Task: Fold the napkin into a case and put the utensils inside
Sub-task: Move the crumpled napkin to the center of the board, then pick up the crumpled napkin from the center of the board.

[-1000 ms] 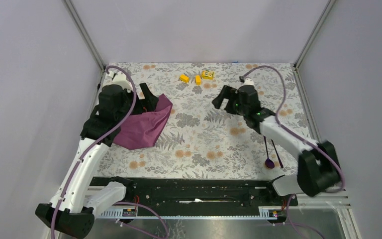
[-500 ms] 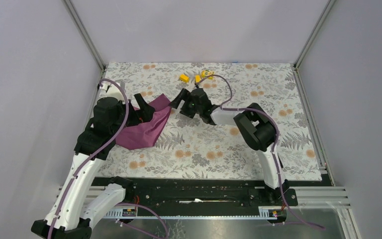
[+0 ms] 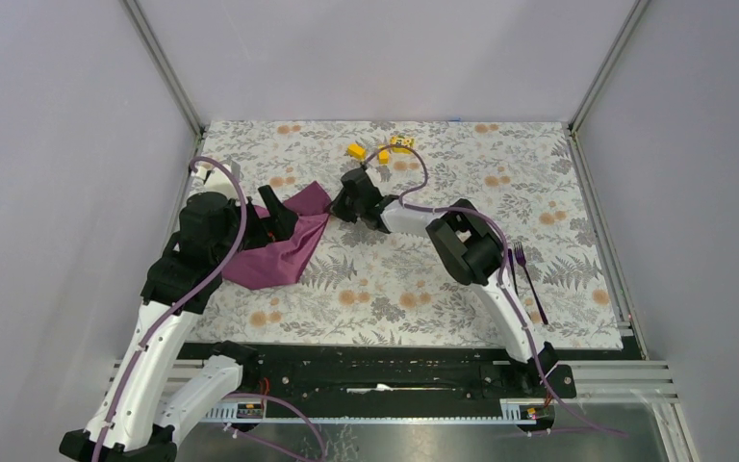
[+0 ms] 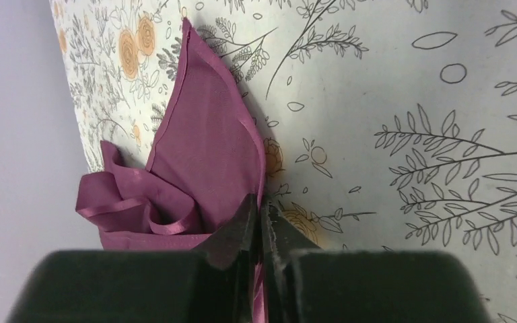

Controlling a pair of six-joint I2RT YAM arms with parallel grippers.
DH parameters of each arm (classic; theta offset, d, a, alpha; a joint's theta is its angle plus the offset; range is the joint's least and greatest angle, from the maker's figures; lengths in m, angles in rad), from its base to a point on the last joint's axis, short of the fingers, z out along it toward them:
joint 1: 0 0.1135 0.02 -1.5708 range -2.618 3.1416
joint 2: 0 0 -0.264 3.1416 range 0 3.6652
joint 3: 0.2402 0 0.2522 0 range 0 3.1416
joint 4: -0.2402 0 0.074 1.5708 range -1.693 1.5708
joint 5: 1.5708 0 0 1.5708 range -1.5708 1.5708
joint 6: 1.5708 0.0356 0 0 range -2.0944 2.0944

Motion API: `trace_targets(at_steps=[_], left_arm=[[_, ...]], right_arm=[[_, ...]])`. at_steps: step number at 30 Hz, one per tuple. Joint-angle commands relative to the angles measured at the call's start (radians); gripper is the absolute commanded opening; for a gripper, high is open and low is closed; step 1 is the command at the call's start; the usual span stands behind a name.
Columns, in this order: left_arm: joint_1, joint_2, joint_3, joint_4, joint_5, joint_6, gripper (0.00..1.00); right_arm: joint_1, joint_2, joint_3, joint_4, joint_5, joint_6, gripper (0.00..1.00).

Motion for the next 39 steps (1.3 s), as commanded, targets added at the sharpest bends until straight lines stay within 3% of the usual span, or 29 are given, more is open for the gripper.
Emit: trace_targets(at_steps=[1,8,13,17,18,23,24,27,35,39], left_arm=[[-0.003,0.001,0.019,0.022,-0.022,-0.004,0.99],[-0.002,0.081,-0.006,0.075,0.026,-0.025,0.99],[-0.002,0.189,-0.060,0.139,0.114,-0.074,0.99],[-0.003,0.296,-0.104,0.197,0.164,-0.129,0.99],[-0.002,0.330,-0.111,0.209,0.183,-0.144,0.99],[-0.002,0.442,-0.128,0.255,0.200,-0.211,0.94],[-0.003,0.440,-0.130,0.262,0.192,-0.219,0.94],[-0.003,0.405,-0.134,0.263,0.150,-0.223,0.94],[-0.003,0.237,-0.144,0.160,-0.009,-0.204,0.97],[-0.003,0.162,-0.138,0.097,-0.033,-0.175,0.99]], right_arm=[[0.010,-0.098,-0.077,-0.095,0.033,-0.111,0.00],[-0.050,-0.458,-0.478,-0.017,-0.309,-0.456,0.00],[-0.222,-0.672,-0.817,-0.066,-0.547,-0.551,0.00],[-0.329,-0.838,-0.985,-0.208,-0.491,-0.622,0.00],[-0.336,-0.874,-0.988,-0.266,-0.434,-0.652,0.04],[-0.336,-0.983,-0.859,-0.537,-0.054,-0.754,0.50],[-0.335,-0.996,-0.825,-0.556,-0.033,-0.773,0.59],[-0.324,-0.993,-0.749,-0.518,-0.068,-0.830,0.69],[-0.108,-0.695,-0.427,-0.353,-0.318,-0.824,0.80],[-0.076,-0.510,-0.270,-0.245,-0.446,-0.759,0.76]])
